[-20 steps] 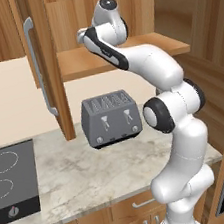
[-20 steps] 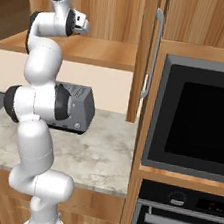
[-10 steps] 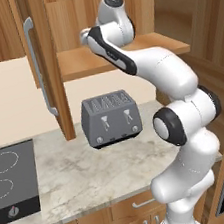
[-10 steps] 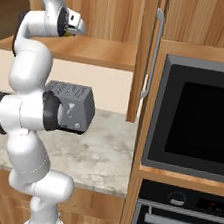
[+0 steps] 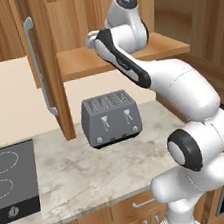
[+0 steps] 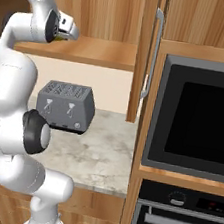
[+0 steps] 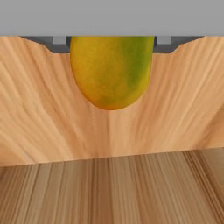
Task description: Pick the mangos from the cabinet and place them in one bowl. Pick the carrot from the sink and place it in the other bowl.
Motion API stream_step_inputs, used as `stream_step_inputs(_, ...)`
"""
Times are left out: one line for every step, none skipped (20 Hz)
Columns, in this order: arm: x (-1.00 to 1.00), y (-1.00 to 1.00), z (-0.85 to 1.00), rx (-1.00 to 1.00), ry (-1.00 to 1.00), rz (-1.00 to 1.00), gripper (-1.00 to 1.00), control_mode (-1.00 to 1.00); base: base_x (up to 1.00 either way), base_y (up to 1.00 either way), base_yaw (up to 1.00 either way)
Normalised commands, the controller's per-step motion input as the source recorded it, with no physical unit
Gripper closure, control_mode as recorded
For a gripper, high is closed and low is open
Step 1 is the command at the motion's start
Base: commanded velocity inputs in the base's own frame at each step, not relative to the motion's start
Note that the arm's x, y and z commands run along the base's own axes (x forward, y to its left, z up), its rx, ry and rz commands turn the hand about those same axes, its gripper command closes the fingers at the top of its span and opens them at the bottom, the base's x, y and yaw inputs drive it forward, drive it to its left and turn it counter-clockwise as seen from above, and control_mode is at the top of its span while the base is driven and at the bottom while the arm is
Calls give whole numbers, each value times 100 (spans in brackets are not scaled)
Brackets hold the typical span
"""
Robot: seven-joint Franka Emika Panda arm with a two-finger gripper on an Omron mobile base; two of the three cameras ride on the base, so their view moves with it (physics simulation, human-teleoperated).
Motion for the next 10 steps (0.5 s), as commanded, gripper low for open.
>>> stream_step_inputs(-81,-8,5,4,0,0,100,-100,0,0,0)
stream_step_inputs(-86,-9,2,4,0,0,100,-100,0,0,0)
stream_step_inputs(-91,-6,0,3,-1,0,100,-100,0,0,0)
stream_step_inputs(-88,-7,0,2,-2,0,100,-100,0,0,0)
stream_step_inputs(-89,-9,0,2,-2,0,100,-100,0,0,0)
stream_step_inputs(-86,-7,0,1,-1,0,100,-100,0,0,0)
stream_step_inputs(-88,-8,0,2,-1,0,100,-100,0,0,0)
stream_step_inputs(-87,-6,0,1,0,0,100,-100,0,0,0)
stream_step_inputs(-90,-6,0,1,0,0,100,-100,0,0,0)
stream_step_inputs(-95,-1,0,1,-3,0,100,-100,0,0,0)
